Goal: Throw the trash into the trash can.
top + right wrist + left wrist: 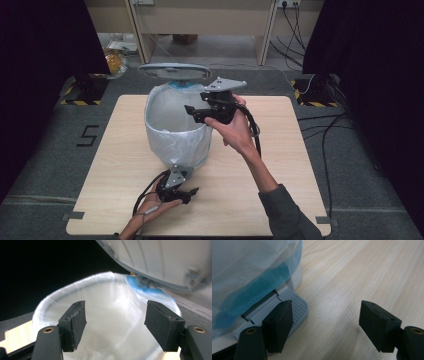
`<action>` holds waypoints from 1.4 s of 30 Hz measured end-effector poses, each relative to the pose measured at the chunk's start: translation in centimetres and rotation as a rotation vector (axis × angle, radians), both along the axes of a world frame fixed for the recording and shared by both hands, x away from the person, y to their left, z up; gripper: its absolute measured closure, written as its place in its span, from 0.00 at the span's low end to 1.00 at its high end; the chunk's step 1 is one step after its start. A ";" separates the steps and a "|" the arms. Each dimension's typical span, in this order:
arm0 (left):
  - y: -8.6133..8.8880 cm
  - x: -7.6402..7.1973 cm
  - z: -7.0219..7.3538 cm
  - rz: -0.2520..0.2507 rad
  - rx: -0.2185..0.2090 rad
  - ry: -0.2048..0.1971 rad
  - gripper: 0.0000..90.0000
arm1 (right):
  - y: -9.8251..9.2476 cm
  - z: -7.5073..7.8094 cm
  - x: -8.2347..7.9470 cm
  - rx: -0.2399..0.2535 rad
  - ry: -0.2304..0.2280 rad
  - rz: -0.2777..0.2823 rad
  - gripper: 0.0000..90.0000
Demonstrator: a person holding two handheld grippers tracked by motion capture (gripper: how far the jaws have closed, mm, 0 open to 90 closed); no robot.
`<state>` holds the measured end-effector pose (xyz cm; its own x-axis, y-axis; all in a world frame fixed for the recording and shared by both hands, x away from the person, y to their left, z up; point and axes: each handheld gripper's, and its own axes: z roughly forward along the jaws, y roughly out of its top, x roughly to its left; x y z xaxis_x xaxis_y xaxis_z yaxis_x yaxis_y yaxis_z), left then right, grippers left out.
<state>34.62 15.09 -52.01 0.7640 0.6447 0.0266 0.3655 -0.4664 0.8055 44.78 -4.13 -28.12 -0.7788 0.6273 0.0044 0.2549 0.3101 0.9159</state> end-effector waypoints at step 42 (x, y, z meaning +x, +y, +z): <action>0.1 -0.1 0.0 -0.002 -0.007 0.009 0.29 | -13.0 -4.9 -4.3 0.032 -0.005 -0.207 0.29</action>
<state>34.50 15.16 -52.01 0.7656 0.6431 0.0154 0.3714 -0.4615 0.8056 40.50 -17.09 -33.04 -0.6333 0.7736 0.0227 0.3052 0.2227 0.9259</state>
